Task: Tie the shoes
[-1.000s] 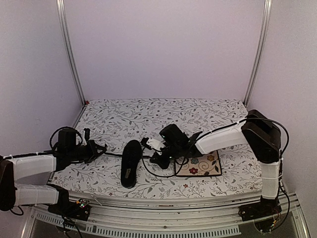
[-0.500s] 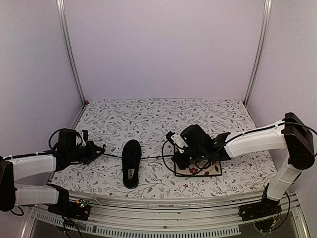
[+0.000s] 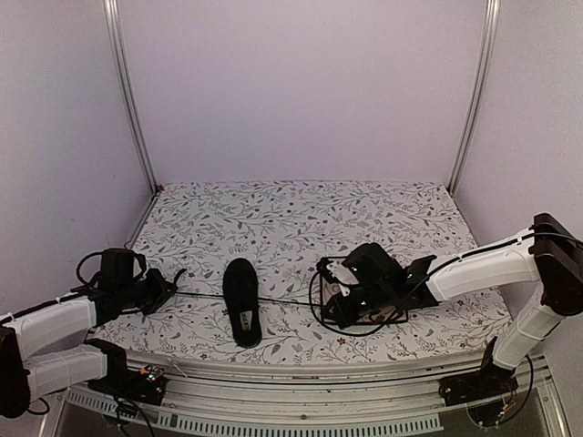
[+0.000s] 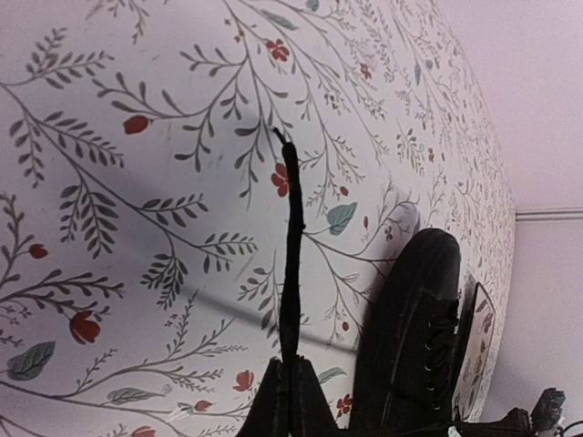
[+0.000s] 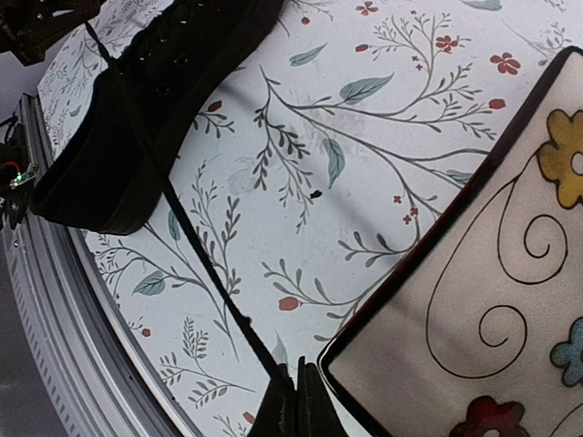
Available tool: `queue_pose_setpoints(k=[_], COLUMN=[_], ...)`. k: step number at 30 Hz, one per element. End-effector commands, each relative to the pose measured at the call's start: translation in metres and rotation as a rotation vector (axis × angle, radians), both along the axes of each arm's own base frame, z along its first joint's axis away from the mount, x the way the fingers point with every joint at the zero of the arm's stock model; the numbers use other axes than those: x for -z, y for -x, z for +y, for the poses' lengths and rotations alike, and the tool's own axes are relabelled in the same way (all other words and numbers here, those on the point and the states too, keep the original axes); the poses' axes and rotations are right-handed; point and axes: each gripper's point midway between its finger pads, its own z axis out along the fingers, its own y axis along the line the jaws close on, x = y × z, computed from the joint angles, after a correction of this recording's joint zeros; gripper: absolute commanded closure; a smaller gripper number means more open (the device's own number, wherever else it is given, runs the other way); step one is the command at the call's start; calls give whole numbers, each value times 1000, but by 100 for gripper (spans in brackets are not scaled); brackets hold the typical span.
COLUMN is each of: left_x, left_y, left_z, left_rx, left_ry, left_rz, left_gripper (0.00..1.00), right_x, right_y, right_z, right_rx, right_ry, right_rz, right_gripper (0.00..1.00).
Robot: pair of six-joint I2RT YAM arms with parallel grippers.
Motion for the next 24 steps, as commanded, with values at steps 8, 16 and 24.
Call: queue_pose_setpoints(k=[8, 16, 24], left_x=[33, -1, -59], left_y=[18, 2, -7], left_z=[20, 10, -72], left_rx=[-48, 64, 497], left_ry=[-54, -110, -188], left_rz=[96, 53, -198], left_gripper=[100, 23, 24], right_x=[2, -29, -35], right_y=[21, 15, 10], right_z=[-2, 17, 28], right_rx=[-21, -62, -78], right_ry=[-55, -128, -156], right_rz=[110, 65, 60], right_gripper=[98, 98, 98])
